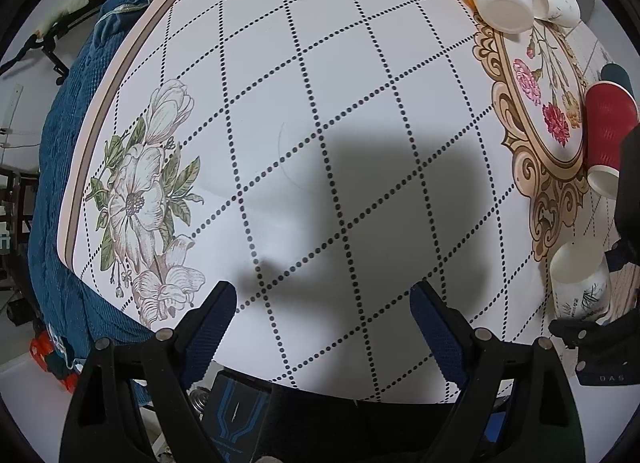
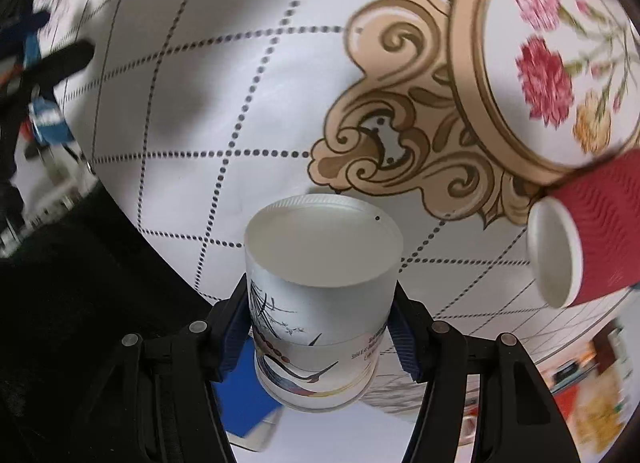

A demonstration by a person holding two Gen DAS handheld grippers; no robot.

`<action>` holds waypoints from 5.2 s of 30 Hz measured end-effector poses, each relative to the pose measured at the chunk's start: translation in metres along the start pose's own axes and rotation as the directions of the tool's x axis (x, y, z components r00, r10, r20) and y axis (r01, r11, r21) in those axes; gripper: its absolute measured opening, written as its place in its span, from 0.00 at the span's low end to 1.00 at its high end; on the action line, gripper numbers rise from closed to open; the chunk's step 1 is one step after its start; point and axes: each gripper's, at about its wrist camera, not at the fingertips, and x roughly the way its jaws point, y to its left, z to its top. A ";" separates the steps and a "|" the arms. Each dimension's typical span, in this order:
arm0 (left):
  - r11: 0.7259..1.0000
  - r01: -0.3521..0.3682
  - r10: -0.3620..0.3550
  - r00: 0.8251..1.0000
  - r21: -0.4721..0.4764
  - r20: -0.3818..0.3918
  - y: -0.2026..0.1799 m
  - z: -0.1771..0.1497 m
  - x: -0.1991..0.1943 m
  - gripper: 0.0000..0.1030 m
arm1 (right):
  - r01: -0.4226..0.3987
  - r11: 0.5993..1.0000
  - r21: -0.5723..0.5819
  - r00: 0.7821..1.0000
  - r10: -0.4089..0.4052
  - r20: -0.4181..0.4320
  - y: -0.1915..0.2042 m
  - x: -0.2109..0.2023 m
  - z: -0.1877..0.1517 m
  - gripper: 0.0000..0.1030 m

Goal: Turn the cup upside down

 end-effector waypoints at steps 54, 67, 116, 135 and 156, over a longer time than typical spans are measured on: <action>0.998 -0.051 0.050 0.998 -0.045 -0.028 -0.012 0.089 -0.003 1.00 | -0.176 0.933 0.314 0.468 -0.201 0.861 -0.008 -0.080 -0.143 0.60; 0.997 -0.069 0.070 0.997 -0.019 0.030 -0.031 0.045 -0.018 1.00 | -0.158 0.936 0.314 0.530 -0.188 0.827 0.010 -0.054 -0.165 0.61; 0.972 0.027 -0.154 0.826 0.234 0.542 -0.014 -0.199 -0.322 1.00 | -0.345 0.593 0.728 0.403 -0.607 0.685 0.222 -0.197 -0.524 0.98; 0.982 0.028 -0.133 0.807 0.187 0.575 -0.008 -0.250 -0.363 1.00 | -0.334 0.632 0.700 0.361 -0.600 0.714 0.254 -0.216 -0.583 0.98; 0.983 0.019 -0.122 0.806 0.181 0.579 -0.009 -0.261 -0.369 1.00 | -0.337 0.655 0.677 0.366 -0.571 0.735 0.240 -0.216 -0.579 0.98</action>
